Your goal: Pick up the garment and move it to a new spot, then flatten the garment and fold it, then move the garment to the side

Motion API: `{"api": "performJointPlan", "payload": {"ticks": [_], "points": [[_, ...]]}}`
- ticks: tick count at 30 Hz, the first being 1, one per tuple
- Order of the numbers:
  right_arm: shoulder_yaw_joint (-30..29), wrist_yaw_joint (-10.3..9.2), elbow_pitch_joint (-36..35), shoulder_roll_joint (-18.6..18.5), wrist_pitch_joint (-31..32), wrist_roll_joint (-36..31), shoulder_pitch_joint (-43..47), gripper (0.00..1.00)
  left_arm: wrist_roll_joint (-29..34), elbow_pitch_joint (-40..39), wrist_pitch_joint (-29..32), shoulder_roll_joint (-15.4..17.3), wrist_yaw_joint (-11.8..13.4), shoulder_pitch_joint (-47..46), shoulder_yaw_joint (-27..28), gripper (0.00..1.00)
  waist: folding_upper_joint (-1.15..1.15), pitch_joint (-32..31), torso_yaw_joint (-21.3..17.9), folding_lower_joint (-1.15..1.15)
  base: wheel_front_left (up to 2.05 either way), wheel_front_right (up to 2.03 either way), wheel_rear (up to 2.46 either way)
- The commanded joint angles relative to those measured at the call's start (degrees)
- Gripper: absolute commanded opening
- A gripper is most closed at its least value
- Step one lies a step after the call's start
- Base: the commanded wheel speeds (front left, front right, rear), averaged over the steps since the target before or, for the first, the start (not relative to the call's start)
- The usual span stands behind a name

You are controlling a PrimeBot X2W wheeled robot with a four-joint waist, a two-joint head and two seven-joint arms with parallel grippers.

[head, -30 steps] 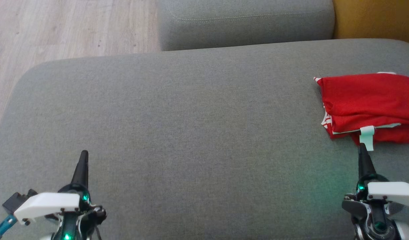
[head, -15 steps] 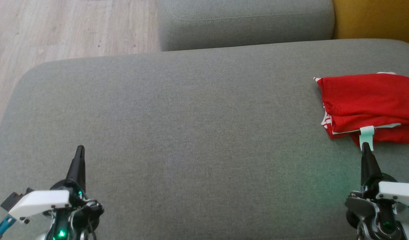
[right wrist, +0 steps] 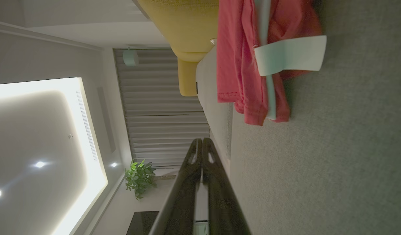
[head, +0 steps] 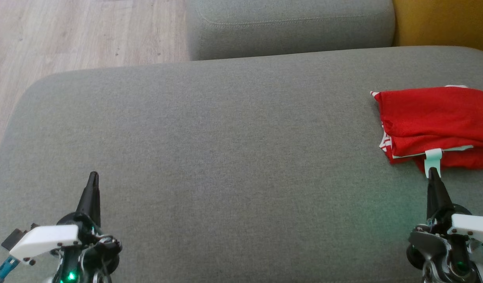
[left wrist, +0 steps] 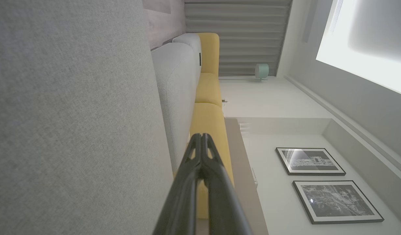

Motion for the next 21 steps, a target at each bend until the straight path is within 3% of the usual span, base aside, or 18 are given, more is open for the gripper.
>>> {"api": "performJointPlan", "payload": {"ticks": [1, 21], "points": [[1.12, -0.05, -2.19, -0.32, 0.39, 0.36, -3.19, 0.0, -0.23, -1.68, 0.44, 0.43, -0.43, -3.32, 2.05, 0.0, 0.0, 0.0, 0.0, 0.0, 0.0, 0.0, 0.0], [1.12, -0.05, -2.19, -0.31, 0.39, 0.36, -3.19, 0.0, -0.23, -1.69, 0.44, 0.43, -0.43, -3.32, 2.04, 0.0, 0.0, 0.0, 0.0, 0.0, 0.0, 0.0, 0.0]]}}
